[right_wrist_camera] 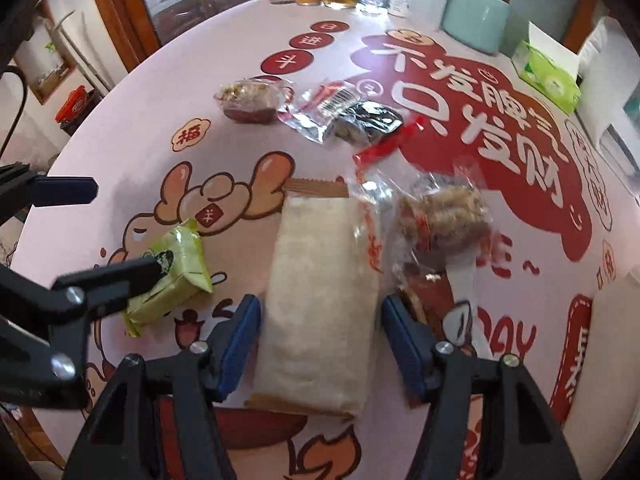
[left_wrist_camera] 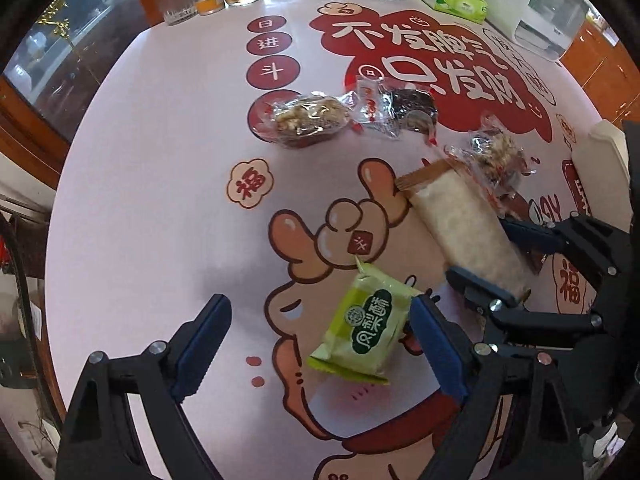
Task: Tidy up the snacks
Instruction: 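Grasp the green biscuit pack with the left gripper while the right grasps the tan bread loaf, then carry both packs into the white tray and open both grippers to release them, then move both tools back toward the small snack bags on the table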
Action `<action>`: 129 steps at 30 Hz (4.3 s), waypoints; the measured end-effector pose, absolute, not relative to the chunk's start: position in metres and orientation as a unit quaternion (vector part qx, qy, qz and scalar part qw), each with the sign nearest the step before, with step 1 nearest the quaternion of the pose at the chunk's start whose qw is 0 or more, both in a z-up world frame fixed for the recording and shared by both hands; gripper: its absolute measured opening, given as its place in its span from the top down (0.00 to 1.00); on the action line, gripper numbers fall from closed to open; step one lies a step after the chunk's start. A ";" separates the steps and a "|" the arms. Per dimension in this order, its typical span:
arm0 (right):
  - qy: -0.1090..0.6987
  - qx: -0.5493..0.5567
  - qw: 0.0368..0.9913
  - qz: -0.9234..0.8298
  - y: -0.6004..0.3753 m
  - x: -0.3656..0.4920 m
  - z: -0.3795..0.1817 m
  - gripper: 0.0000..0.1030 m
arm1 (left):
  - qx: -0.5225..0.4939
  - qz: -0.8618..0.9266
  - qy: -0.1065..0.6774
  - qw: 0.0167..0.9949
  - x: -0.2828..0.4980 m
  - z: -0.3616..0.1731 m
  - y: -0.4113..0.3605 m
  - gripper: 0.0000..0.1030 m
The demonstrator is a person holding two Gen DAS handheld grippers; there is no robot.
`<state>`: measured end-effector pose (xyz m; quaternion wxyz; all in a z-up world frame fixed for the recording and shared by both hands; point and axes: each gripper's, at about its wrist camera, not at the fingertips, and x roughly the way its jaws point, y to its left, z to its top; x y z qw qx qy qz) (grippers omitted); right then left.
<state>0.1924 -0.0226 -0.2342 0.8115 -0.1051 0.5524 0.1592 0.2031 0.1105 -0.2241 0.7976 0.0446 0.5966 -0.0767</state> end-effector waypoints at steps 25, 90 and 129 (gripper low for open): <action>0.526 -0.040 0.838 0.143 -0.071 0.132 -0.183 0.48 | 0.113 -0.124 0.580 0.797 0.163 -0.204 0.056 0.66; 0.451 0.072 0.889 0.022 -0.414 0.029 -0.095 0.36 | 0.101 -0.120 0.479 0.863 0.088 -0.068 -0.257 0.20; 0.443 0.050 0.894 0.039 -0.229 0.090 -0.064 0.36 | 0.151 -0.004 0.400 0.904 0.168 -0.007 0.031 0.14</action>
